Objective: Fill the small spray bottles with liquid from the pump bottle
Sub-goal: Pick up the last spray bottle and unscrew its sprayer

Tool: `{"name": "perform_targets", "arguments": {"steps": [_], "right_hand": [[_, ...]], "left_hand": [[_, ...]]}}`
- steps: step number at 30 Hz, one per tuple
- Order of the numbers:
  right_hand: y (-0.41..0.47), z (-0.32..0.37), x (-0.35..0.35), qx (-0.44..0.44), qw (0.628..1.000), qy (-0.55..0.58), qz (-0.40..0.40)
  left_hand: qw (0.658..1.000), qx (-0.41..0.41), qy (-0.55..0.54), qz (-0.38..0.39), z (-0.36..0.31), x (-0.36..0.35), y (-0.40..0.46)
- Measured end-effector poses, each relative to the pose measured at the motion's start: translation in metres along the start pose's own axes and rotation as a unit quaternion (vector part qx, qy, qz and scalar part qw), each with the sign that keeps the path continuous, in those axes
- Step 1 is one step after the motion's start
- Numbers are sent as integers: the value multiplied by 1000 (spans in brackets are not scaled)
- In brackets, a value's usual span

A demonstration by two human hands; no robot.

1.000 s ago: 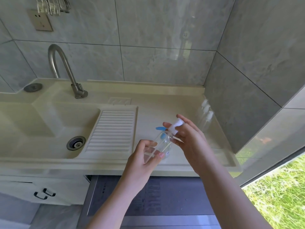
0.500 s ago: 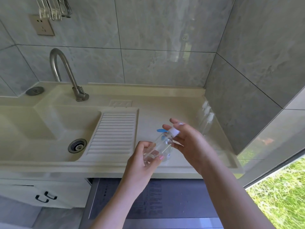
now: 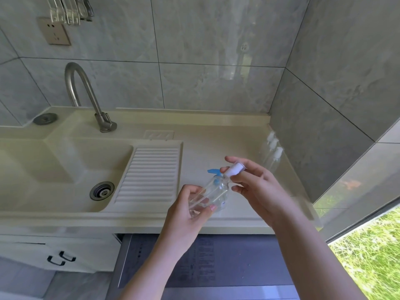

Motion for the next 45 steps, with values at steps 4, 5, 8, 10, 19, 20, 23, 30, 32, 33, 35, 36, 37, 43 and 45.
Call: {"name": "perform_targets", "arguments": {"steps": [4, 5, 8, 10, 19, 20, 23, 30, 32, 33, 35, 36, 37, 43, 45], "right_hand": [[-1, 3, 5, 9, 999, 0, -46], [0, 5, 9, 13, 998, 8, -69], [5, 6, 29, 11, 986, 73, -148], [7, 5, 43, 5, 971, 143, -194], [35, -65, 65, -55, 941, 151, -297], [40, -83, 64, -82, 942, 121, -301], [51, -139, 60, -168, 938, -6, -305], [61, -178, 48, -197, 892, -257, -316], [70, -176, 47, -167, 880, -321, -309], [76, -176, 47, -150, 872, -352, -305], [86, -175, 47, -126, 864, -391, -292], [89, -175, 47, -119, 862, -402, -285], [93, -174, 48, -116, 862, -406, -281], [108, -178, 56, -119, 864, -410, -266], [110, -180, 57, -111, 860, -424, -263]], "left_hand": [[1000, 5, 4, 8, 3, 5, 1], [1000, 7, 3, 5, 4, 8, 2], [1000, 15, -8, -7, 10, 16, 5], [999, 27, -21, -22, 14, 23, 7], [995, 67, -59, -51, 26, 32, 8], [995, 71, -58, -50, 27, 33, 8], [994, 86, -60, -36, 27, 36, 9], [993, 98, -52, -35, 29, 48, 19], [994, 91, -51, -45, 28, 50, 23], [994, 87, -50, -48, 28, 52, 27], [994, 83, -46, -55, 29, 54, 33], [994, 84, -43, -58, 29, 55, 35], [994, 87, -41, -60, 30, 55, 39], [993, 99, -41, -57, 40, 54, 61], [993, 94, -38, -59, 44, 54, 68]]}}
Point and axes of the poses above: each hand's wrist, its own y-axis towards the middle knuckle, its own x-axis out of the back of the hand, z = x × y, the point moved 4 cm from there along y, towards the middle knuckle, and after that the axes turned 13 degrees about -y, right-handed, at the moved point
